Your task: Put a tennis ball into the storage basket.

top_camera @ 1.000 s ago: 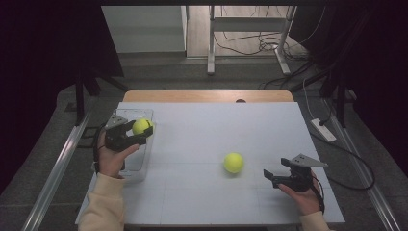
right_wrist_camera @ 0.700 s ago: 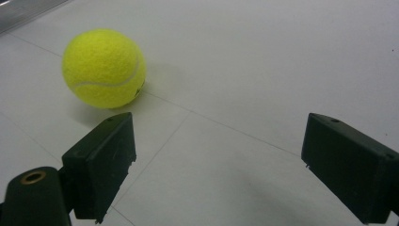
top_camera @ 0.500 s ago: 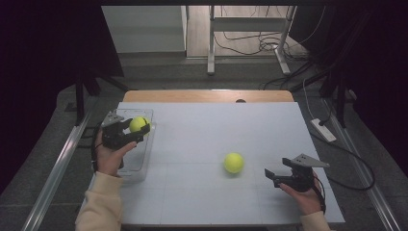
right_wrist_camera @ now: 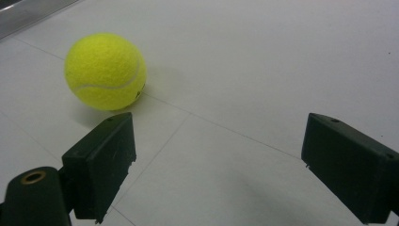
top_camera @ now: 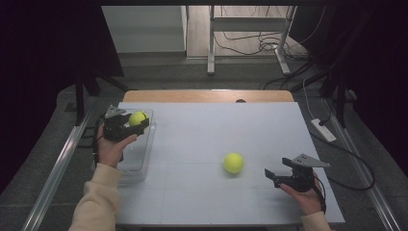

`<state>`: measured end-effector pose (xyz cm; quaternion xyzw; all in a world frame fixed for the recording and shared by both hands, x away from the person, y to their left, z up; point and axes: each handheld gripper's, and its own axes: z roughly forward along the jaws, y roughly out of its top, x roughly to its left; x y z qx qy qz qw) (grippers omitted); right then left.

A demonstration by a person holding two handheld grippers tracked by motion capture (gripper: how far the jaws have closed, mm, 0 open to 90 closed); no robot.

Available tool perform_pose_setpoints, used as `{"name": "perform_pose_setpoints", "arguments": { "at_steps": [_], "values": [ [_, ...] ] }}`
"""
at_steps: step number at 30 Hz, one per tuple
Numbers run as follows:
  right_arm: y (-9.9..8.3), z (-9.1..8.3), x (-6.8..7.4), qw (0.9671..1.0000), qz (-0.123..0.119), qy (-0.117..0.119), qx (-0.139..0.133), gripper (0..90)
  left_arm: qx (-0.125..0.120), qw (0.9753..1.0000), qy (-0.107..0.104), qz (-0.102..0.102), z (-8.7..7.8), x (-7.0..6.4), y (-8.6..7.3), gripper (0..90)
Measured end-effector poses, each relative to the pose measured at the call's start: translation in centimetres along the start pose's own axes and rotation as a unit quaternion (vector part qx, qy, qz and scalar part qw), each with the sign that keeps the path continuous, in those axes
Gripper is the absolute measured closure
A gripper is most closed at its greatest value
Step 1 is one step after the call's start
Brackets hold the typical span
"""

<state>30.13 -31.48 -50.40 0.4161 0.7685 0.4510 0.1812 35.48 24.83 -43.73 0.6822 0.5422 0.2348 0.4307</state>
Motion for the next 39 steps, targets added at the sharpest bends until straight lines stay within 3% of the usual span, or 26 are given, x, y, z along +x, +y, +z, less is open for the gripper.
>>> {"name": "perform_pose_setpoints", "arguments": {
  "at_steps": [20, 39],
  "values": [
    [-0.1, 0.0, 0.0, 1.0000, 0.002, -0.003, 0.002, 10.4, 0.010, 0.9996, 0.023, -0.008, -0.4, 1.8, 1.5, 27.0],
    [-0.1, 0.0, 0.0, 1.0000, 0.004, -0.005, 0.002, 10.4, 0.037, 0.9974, 0.059, -0.015, 0.8, 3.7, 2.4, 27.0]
  ]
}}
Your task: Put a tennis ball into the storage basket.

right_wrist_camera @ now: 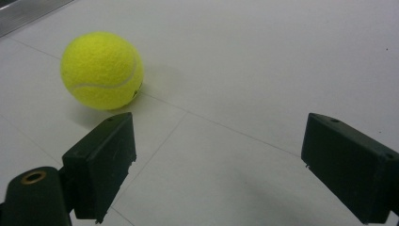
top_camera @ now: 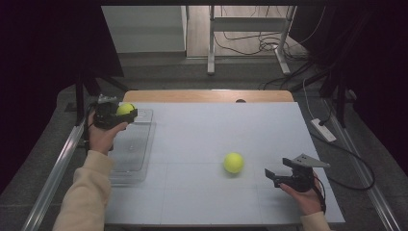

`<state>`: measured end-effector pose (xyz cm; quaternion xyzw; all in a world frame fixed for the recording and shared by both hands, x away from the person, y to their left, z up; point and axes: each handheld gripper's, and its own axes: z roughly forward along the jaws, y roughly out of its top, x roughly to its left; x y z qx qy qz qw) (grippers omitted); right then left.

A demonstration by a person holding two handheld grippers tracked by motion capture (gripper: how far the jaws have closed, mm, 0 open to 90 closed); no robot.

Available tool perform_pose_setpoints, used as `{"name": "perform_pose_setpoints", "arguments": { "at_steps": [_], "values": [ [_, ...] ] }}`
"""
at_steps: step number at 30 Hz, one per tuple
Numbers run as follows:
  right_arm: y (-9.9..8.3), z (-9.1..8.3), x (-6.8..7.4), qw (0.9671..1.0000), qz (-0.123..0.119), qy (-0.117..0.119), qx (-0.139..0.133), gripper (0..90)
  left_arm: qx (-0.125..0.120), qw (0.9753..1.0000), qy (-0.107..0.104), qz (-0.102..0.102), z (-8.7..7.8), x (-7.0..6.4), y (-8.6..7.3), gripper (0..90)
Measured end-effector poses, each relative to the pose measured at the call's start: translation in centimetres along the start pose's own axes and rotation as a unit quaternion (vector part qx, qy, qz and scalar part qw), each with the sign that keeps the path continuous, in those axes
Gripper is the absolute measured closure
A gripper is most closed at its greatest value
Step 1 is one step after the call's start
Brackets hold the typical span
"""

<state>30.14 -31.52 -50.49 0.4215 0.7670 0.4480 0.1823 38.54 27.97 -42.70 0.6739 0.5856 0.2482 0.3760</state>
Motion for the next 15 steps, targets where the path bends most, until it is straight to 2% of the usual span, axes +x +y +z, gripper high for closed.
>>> {"name": "perform_pose_setpoints", "arguments": {
  "at_steps": [15],
  "values": [
    [0.0, 0.0, 0.0, 1.0000, -0.001, 0.001, 0.001, 10.4, 0.016, 0.9998, 0.014, -0.007, 0.8, 1.1, 0.4, 27.0]
  ]
}}
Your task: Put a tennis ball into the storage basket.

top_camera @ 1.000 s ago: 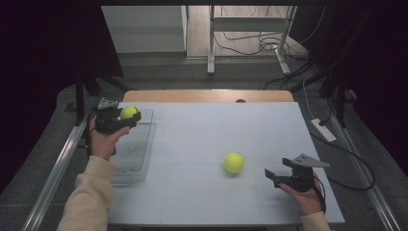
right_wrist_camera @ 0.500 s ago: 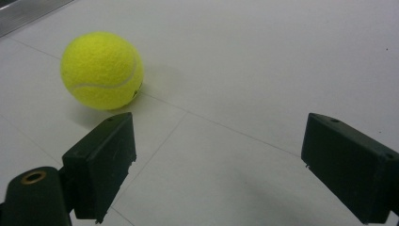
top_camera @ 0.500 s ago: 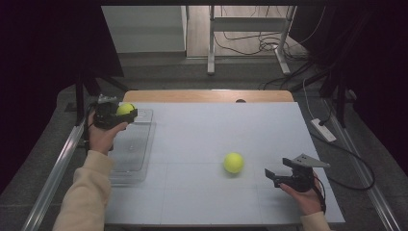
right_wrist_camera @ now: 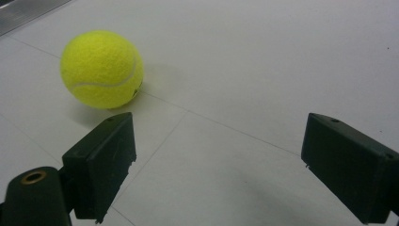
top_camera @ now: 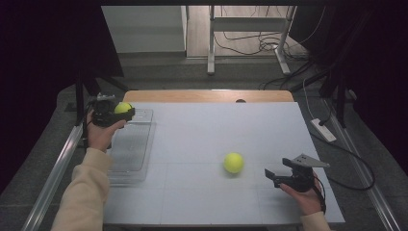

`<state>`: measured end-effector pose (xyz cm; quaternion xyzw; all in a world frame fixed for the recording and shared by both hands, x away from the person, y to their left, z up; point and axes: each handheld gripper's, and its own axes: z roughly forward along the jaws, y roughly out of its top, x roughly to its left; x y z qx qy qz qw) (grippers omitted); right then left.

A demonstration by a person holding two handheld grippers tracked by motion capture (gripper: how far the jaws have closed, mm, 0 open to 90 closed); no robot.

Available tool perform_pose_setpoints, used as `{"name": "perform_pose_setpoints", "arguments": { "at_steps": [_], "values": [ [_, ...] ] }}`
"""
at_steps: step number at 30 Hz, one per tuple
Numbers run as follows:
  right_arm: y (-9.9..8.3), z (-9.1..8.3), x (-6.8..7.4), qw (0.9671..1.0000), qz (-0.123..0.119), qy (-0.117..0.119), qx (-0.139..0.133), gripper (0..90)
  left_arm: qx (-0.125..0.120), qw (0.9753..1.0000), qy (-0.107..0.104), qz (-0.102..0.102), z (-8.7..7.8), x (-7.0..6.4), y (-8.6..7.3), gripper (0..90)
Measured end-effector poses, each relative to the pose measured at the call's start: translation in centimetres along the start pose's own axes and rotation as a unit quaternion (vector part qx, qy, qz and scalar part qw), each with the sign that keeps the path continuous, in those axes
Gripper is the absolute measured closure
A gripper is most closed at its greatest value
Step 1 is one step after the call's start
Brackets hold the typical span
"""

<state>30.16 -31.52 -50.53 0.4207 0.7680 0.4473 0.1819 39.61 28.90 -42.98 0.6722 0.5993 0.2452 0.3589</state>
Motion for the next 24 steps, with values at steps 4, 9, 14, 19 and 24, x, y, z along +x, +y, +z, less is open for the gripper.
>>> {"name": "perform_pose_setpoints", "arguments": {
  "at_steps": [4, 9, 14, 19, 24],
  "values": [
    [0.0, 0.0, 0.0, 1.0000, 0.000, 0.000, 0.001, 10.4, 0.007, 1.0000, 0.005, -0.001, 0.4, 0.2, 0.1, 26.9],
    [0.0, 0.0, 0.0, 1.0000, -0.001, -0.001, 0.002, 10.4, 0.019, 0.9997, 0.012, 0.002, 1.0, 0.3, 0.0, 26.9],
    [0.0, 0.0, 0.0, 1.0000, 0.000, 0.000, 0.002, 10.4, 0.023, 0.9996, 0.015, -0.001, 1.3, 0.5, 0.1, 26.9],
    [-0.1, 0.0, 0.0, 1.0000, 0.000, -0.001, 0.003, 10.4, 0.034, 0.9992, 0.022, 0.003, 1.7, 0.5, 0.1, 26.9],
    [-0.1, 0.0, 0.0, 1.0000, 0.001, 0.000, 0.002, 10.4, 0.042, 0.9987, 0.027, 0.004, 2.2, 0.7, 0.0, 26.9]
  ]
}}
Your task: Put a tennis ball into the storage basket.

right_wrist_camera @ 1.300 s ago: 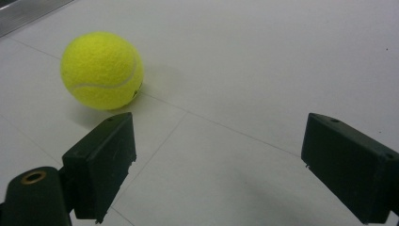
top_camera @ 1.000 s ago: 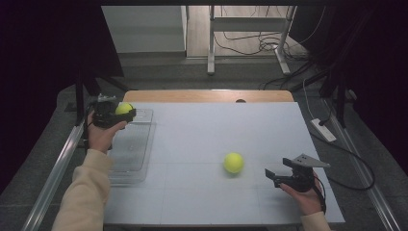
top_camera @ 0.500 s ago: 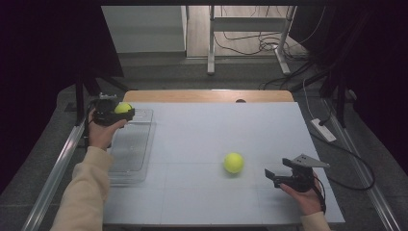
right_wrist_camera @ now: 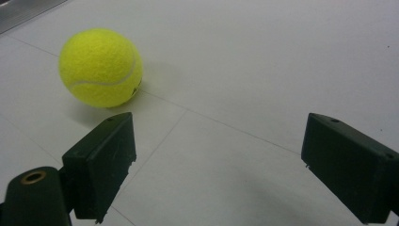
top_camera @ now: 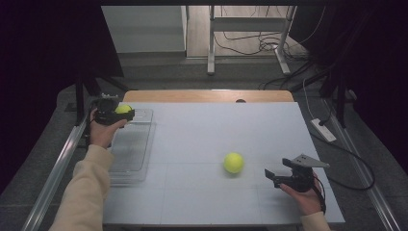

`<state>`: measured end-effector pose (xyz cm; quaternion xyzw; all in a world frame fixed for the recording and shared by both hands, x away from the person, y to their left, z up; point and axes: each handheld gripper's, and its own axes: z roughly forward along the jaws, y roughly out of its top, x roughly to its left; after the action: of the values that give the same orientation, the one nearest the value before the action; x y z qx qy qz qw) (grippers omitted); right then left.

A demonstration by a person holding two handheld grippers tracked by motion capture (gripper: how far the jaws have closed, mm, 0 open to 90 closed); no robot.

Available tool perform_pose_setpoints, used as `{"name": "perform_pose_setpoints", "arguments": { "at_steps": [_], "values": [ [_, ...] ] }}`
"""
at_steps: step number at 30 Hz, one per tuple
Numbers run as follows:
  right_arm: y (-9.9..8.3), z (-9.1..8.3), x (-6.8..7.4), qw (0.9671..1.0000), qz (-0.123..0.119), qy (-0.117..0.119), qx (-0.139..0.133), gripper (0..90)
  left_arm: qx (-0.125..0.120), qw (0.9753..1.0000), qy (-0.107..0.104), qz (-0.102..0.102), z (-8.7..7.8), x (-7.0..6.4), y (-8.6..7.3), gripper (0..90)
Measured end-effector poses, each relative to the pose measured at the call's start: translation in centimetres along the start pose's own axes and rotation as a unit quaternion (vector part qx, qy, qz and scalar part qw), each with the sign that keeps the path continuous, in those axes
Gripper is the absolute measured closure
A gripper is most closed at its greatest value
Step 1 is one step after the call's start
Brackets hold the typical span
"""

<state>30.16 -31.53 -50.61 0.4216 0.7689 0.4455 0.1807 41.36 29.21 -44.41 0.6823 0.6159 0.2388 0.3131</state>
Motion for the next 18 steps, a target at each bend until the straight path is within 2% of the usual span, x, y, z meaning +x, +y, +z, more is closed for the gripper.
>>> {"name": "perform_pose_setpoints", "arguments": {
  "at_steps": [18],
  "values": [
    [0.0, 0.1, 0.0, 1.0000, -0.001, 0.000, 0.001, 10.4, 0.026, 0.9996, 0.010, -0.006, 1.4, 0.6, -0.2, 26.9]
  ]
}}
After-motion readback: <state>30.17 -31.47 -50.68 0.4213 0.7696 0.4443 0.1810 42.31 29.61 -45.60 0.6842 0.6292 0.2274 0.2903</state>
